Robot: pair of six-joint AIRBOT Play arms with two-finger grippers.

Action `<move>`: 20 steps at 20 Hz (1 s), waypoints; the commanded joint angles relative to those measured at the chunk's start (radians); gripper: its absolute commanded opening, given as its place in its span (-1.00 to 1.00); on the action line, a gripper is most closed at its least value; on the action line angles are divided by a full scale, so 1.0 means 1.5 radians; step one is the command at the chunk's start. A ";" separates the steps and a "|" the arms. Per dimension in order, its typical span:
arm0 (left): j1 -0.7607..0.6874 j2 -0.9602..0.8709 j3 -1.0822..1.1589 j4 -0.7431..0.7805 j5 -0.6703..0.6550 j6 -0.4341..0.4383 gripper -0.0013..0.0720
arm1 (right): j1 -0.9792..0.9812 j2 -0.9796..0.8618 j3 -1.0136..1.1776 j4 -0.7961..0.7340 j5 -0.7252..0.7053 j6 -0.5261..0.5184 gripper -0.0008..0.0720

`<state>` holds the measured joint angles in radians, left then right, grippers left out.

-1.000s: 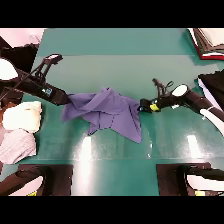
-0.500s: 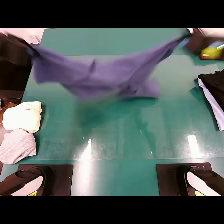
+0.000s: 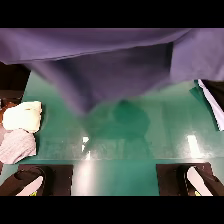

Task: Fold the shirts.

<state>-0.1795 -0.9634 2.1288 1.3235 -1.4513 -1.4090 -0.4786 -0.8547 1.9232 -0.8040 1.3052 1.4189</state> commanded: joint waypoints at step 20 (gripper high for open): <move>0.044 -0.404 -0.326 0.014 0.144 -0.020 0.71 | 0.295 -0.522 -0.017 -0.223 -0.035 0.096 0.07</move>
<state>-0.1535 -1.5360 1.6238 1.3327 -1.2671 -1.4281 -0.0109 -1.5742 1.8267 -1.1641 1.2190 1.5578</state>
